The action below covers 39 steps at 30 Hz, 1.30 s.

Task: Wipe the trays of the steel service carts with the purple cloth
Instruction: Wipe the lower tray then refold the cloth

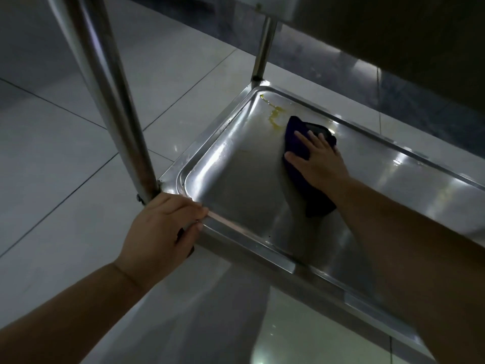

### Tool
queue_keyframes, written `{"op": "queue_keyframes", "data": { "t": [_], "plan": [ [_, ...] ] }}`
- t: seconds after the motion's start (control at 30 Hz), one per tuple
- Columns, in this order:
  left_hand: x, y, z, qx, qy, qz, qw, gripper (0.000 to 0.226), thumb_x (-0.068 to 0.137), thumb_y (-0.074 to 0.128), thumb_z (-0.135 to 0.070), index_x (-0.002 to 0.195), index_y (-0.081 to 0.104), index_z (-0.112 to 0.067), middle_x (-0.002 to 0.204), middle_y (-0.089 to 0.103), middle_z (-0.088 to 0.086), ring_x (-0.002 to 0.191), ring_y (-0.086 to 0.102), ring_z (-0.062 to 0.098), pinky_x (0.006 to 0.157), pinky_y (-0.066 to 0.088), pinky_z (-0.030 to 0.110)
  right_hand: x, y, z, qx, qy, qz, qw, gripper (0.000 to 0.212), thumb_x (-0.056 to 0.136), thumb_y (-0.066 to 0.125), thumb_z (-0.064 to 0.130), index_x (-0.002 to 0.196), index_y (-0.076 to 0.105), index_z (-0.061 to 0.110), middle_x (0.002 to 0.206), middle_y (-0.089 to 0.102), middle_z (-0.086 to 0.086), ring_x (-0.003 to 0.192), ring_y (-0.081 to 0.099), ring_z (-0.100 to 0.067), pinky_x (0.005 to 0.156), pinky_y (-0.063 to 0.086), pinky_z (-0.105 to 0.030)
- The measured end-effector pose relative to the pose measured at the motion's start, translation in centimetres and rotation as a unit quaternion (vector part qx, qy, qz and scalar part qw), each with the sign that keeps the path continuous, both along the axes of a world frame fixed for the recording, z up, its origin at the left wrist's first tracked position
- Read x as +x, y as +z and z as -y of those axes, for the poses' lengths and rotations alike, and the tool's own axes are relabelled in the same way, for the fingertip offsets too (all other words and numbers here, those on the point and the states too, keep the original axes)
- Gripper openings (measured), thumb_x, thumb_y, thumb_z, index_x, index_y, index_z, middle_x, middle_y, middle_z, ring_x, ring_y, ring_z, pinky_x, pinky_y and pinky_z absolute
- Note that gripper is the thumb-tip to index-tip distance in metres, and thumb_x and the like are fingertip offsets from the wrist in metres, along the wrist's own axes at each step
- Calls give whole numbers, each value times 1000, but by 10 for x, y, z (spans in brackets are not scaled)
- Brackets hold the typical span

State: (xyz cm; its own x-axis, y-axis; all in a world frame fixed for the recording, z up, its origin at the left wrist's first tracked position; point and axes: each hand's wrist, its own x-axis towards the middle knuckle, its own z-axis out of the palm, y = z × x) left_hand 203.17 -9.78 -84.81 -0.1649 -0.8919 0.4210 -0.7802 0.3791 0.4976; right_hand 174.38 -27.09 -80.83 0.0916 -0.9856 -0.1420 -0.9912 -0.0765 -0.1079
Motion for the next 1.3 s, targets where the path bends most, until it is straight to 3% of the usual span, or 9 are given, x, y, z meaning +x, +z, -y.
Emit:
{"op": "queue_keyframes", "data": {
  "t": [0.17, 0.4, 0.53, 0.7, 0.8, 0.93, 1.13, 1.2, 1.3],
  "plan": [
    [4, -1, 1, -1, -5, -1, 1000, 31, 84, 51, -32, 98, 75, -17, 96, 68, -5, 91, 52, 8, 82, 34, 12, 31, 0, -7, 2, -52, 3, 999, 70, 92, 27, 68, 153, 5, 39, 163, -1, 2, 149, -7, -20, 118, -3, -47],
    [4, 3, -1, 2, 8, -26, 1000, 31, 83, 51, -34, 95, 74, -17, 96, 68, -5, 92, 52, 6, 86, 32, 6, 88, 0, -63, -2, 128, -13, 992, 70, 92, 31, 66, 152, 3, 41, 162, -4, 4, 148, -10, -17, 118, -6, -43],
    [8, 7, -5, -12, 23, -27, 999, 30, 80, 49, -33, 83, 71, -13, 93, 65, 0, 91, 50, 8, 78, 39, 10, 110, -1, -98, 12, 265, 3, 964, 68, 92, 33, 65, 151, 5, 45, 162, -7, 7, 147, -15, -13, 118, -11, -40],
    [18, 3, -8, -40, 23, 23, 999, 30, 83, 48, -30, 90, 73, -15, 91, 68, -2, 86, 52, 11, 68, 46, 23, 105, 0, -92, 38, 315, 34, 948, 68, 89, 33, 66, 150, 9, 46, 161, -4, 13, 146, -14, -7, 118, -11, -35],
    [20, 1, -4, -59, 20, 27, 998, 26, 85, 51, -29, 90, 74, -16, 90, 69, -3, 83, 54, 11, 65, 49, 26, 98, -1, -59, 22, 274, 5, 961, 75, 81, 27, 72, 149, 8, 47, 161, -1, 13, 147, -9, -8, 120, -5, -39],
    [20, -3, -2, -84, 25, 27, 996, 24, 85, 52, -27, 86, 74, -18, 89, 69, -5, 82, 56, 10, 68, 49, 22, 80, -1, -6, 7, 145, 19, 989, 65, 93, 40, 60, 150, 12, 45, 162, 3, 11, 148, -5, -9, 119, -2, -36],
    [23, -7, 1, -95, 22, 3, 995, 24, 84, 54, -26, 86, 76, -17, 89, 70, -4, 84, 58, 11, 73, 47, 19, 81, 1, 51, 20, -2, 14, 1000, 65, 95, 32, 63, 152, 10, 40, 163, 2, 4, 149, -3, -18, 119, 0, -45],
    [24, -7, 2, -97, 16, 6, 995, 24, 83, 54, -26, 86, 76, -18, 89, 71, -4, 85, 58, 10, 71, 49, 20, 91, 3, 55, 29, -23, 17, 999, 66, 95, 32, 61, 153, 10, 38, 163, 1, 2, 149, -4, -21, 118, 0, -47],
    [24, -6, 2, -108, 14, 3, 994, 23, 83, 55, -25, 85, 76, -17, 89, 71, -4, 87, 57, 10, 75, 46, 18, 104, 2, 44, 20, 20, 17, 999, 66, 94, 32, 61, 152, 9, 39, 163, 1, 2, 149, -5, -21, 118, -1, -47]
  ]
}}
